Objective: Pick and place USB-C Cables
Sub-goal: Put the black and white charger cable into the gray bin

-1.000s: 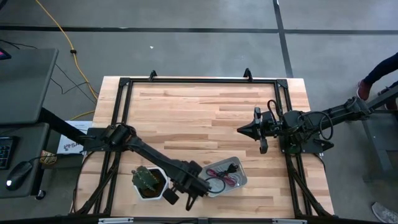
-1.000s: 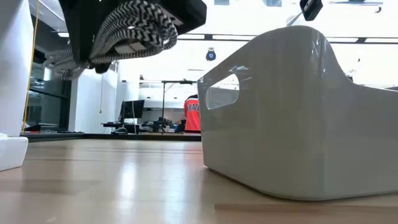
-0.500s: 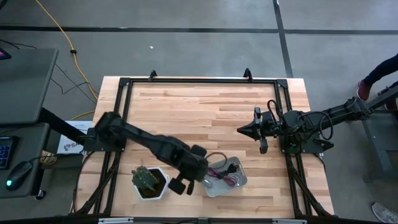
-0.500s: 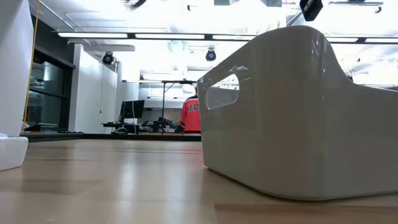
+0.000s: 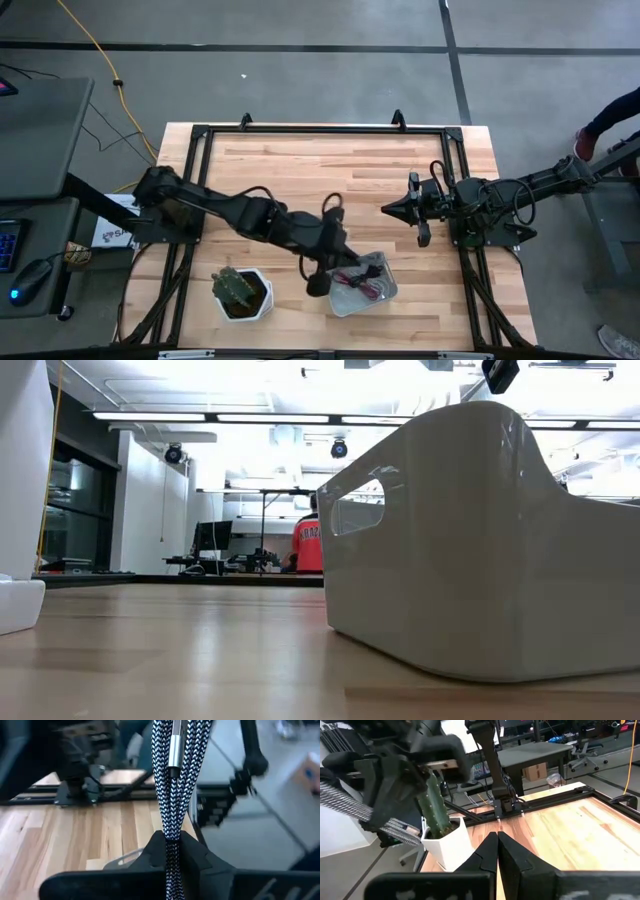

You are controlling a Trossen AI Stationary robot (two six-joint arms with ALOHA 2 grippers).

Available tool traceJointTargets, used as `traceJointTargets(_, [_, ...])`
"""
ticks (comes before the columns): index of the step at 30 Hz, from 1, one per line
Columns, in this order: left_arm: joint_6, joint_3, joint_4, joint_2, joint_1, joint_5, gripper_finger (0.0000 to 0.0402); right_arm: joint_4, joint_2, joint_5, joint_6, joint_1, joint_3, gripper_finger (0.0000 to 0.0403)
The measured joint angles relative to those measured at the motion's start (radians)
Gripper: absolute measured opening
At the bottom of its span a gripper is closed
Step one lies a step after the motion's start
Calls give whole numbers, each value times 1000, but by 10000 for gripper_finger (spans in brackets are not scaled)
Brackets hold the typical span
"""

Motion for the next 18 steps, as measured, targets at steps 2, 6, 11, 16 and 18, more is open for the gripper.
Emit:
traceJointTargets(2, [-54,-91,111,-40,2,-36,0,0,0,-8,0,0,0,0])
traceJointTargets(6, [-152,-283,354,-134,2,-122,0,0,0,-44,0,0,0,0])
traceJointTargets(11, [-181,-460,703,-192,-12,-183,0,6,0,-61,8,0,0,0])
traceJointTargets(16, [-138,-514,841,-192,-44,-224,0,90,0,-73,35,2,0,0])
traceJointTargets(18, [-133,-523,844,-192,-49,-268,0,135,0,-80,43,2,0,0])
